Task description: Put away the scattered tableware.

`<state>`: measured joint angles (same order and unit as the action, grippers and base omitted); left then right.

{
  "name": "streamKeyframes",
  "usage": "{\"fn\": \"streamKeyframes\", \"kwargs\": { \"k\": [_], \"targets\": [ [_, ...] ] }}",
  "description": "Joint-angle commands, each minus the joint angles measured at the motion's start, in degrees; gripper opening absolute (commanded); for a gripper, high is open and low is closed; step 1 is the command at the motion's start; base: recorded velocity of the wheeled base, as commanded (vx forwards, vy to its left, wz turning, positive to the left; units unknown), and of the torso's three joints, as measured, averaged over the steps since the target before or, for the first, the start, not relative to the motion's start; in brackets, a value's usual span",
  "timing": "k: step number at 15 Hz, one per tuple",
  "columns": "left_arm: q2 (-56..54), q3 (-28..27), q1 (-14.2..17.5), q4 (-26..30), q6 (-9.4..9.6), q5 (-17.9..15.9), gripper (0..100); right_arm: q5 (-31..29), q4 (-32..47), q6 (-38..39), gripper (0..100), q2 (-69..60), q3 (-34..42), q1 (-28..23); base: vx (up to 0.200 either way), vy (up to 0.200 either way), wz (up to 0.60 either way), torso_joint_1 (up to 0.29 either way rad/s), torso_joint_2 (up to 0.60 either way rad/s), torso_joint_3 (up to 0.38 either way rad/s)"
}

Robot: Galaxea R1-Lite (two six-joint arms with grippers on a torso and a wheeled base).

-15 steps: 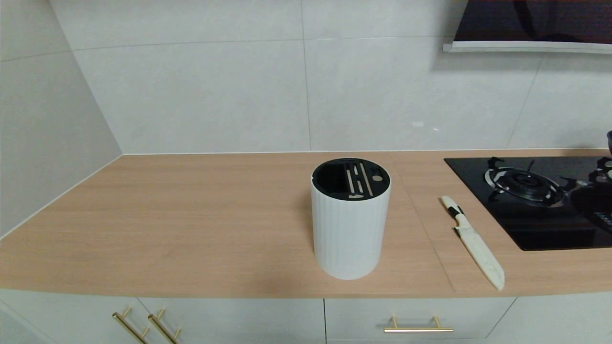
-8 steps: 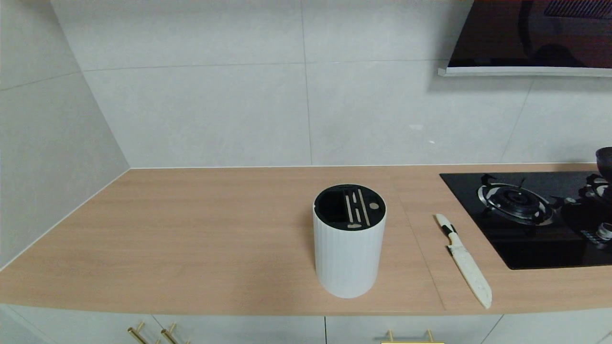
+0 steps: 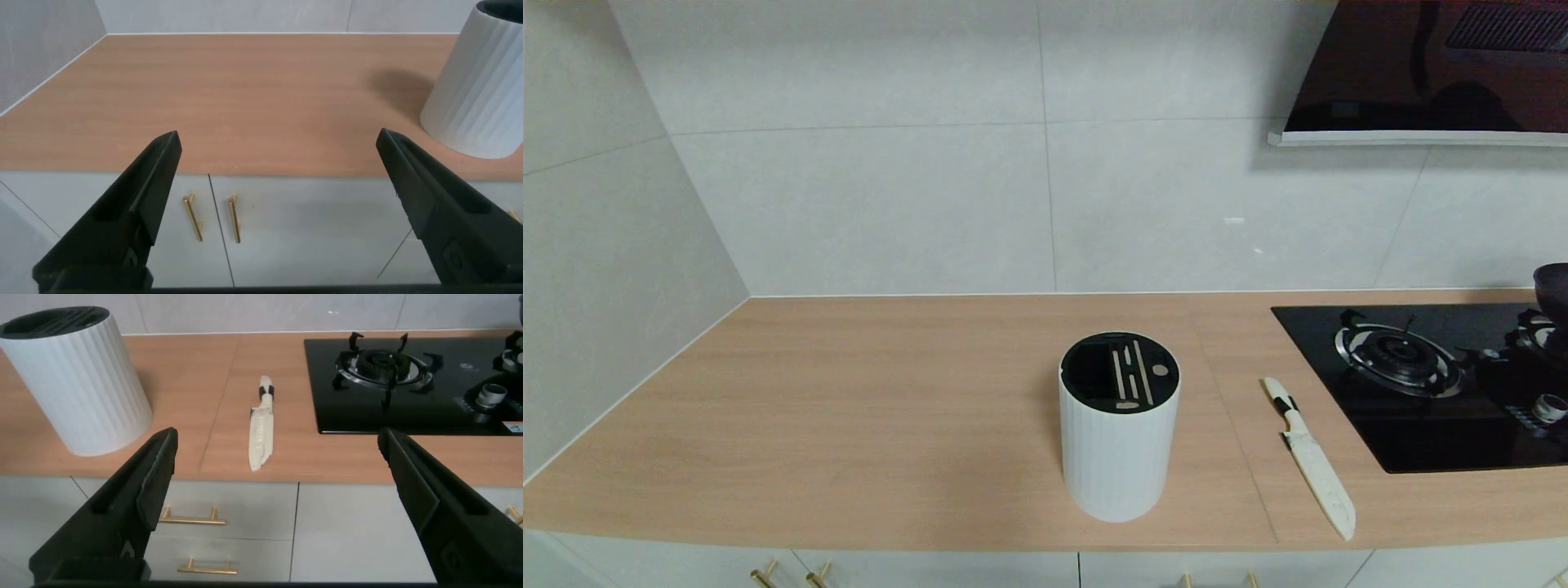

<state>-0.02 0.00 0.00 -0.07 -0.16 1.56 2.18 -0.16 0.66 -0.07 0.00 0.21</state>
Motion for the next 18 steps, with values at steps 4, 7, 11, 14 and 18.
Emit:
{"fn": "streamKeyframes", "kwargs": {
  "k": [4, 7, 11, 14, 18],
  "targets": [
    [0.02, 0.00, 0.00, -0.01, -0.11, 0.02, 100, 0.19, 0.07, -1.01, 100, 0.07, 0.00, 0.06, 0.000, 0.000, 0.00, 0.000, 0.00, 0.000],
    [0.02, 0.00, 0.00, -0.01, -0.11, 0.02, 100, 0.10, -0.02, -1.80, 100, 0.07, 0.00, 0.06, 0.000, 0.000, 0.00, 0.000, 0.00, 0.000],
    [0.02, 0.00, 0.00, -0.01, -0.11, 0.02, 100, 1.42, -1.42, -1.71, 100, 0.69, -4.92, 0.32, 0.000, 0.000, 0.00, 0.000, 0.00, 0.000],
    [0.02, 0.00, 0.00, -0.01, -0.11, 0.02, 100, 4.23, 0.42, -0.75, 100, 13.08, -10.81, 2.43, 0.000, 0.000, 0.00, 0.000, 0.00, 0.000],
    [0.02, 0.00, 0.00, -0.01, -0.11, 0.02, 100, 5.02, -0.02, -2.86, 100, 37.43, -18.37, 3.13, 0.000, 0.000, 0.00, 0.000, 0.00, 0.000]
  ]
}}
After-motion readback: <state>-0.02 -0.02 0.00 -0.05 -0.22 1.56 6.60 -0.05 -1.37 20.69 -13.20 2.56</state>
